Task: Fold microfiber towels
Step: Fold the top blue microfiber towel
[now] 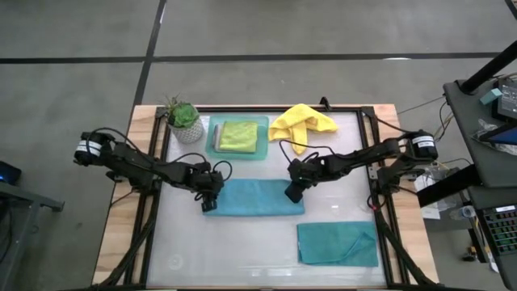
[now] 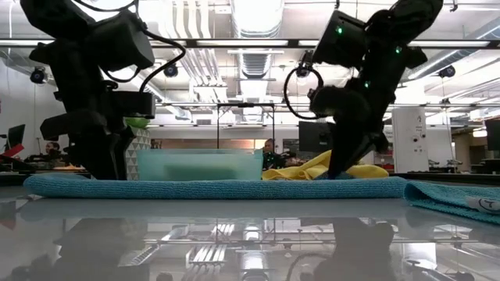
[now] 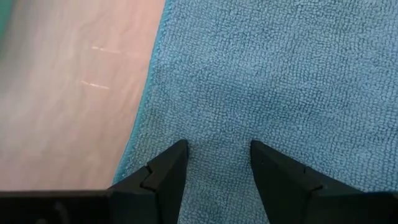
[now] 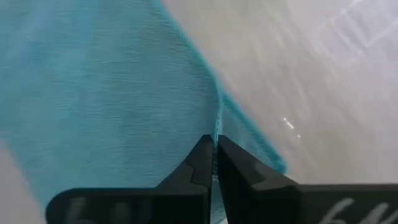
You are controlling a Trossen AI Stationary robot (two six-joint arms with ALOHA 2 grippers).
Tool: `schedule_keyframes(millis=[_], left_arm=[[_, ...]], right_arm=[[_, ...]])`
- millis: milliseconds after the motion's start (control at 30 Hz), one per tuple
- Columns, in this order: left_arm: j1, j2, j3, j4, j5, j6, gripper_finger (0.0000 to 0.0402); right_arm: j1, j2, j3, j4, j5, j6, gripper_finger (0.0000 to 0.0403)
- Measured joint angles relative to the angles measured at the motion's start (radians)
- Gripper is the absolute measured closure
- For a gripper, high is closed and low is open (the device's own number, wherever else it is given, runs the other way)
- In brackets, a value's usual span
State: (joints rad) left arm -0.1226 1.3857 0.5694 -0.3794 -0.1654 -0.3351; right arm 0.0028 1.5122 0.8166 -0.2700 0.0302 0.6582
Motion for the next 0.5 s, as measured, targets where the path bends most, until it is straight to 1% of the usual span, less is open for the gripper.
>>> schedule_keyframes(millis=[200, 333, 500], left_arm=[[0.000, 0.000, 0.000, -0.001, 0.000, 0.000, 0.0237], [0.000, 0.000, -0.001, -0.001, 0.000, 0.000, 0.0237], [0.000, 0.001, -0.001, -0.002, 0.000, -0.001, 0.0237]], right_arm=[[0.013, -0.012, 0.071, -0.121, -0.012, -0.016, 0.0394], [0.012, -0.012, 0.102, -0.203, 0.029, -0.015, 0.0394], [0.012, -0.012, 0.110, -0.232, 0.075, -0.005, 0.0394]])
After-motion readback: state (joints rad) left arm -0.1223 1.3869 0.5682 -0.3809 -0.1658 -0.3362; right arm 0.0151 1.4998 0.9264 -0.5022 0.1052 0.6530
